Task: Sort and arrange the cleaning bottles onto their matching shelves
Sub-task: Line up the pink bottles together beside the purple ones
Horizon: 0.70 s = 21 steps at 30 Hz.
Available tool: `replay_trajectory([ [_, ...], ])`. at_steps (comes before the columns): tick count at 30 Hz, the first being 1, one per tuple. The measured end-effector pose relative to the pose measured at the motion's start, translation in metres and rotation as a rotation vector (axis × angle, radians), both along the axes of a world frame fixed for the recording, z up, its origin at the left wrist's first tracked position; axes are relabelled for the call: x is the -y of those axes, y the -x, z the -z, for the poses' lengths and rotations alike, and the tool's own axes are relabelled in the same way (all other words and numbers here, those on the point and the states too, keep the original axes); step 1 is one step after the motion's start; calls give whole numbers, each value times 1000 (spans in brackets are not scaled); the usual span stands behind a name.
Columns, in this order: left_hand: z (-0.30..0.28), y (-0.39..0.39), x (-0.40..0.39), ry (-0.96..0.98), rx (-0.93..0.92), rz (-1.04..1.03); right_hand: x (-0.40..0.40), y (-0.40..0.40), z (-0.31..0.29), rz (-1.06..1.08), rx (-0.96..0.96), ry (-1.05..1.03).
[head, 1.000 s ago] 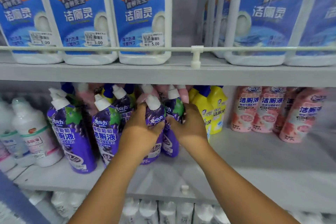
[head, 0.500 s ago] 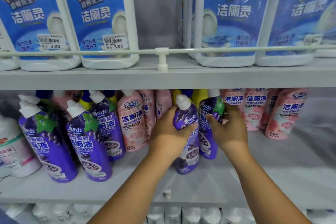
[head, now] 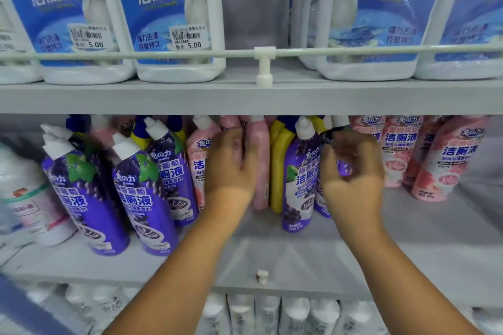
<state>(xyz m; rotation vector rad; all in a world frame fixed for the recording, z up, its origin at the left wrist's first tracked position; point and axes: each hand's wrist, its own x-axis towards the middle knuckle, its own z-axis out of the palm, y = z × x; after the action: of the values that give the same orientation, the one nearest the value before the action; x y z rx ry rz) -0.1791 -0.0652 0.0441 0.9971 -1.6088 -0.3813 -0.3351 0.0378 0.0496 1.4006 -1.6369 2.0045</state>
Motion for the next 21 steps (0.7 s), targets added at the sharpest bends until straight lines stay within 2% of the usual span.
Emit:
replay_trajectory([
  [2, -5, -19, 20, 70, 53, -168, 9, -34, -17, -206, 54, -91],
  [4, -11, -23, 30, 30, 147, -234, 40, -57, -26, -288, 78, -265],
  [7, -18, -19, 32, -37, 160, -258, 93, -75, -28, -143, -70, -497],
  [9, -17, -19, 37, -97, 129, -279, 121, -80, -19, -75, -52, -631],
  [13, -9, -22, 48, -6, 341, -380, 129, -85, -8, -33, -5, -668],
  [15, -13, -26, 44, -8, 381, -342, 126, -88, -4, -71, -4, -658],
  [18, -9, -33, 29, -164, 285, -134, 115, -90, 0, -68, 18, -631],
  [21, 14, -45, 22, -257, 179, -45, 89, -94, -4, -87, 17, -613],
])
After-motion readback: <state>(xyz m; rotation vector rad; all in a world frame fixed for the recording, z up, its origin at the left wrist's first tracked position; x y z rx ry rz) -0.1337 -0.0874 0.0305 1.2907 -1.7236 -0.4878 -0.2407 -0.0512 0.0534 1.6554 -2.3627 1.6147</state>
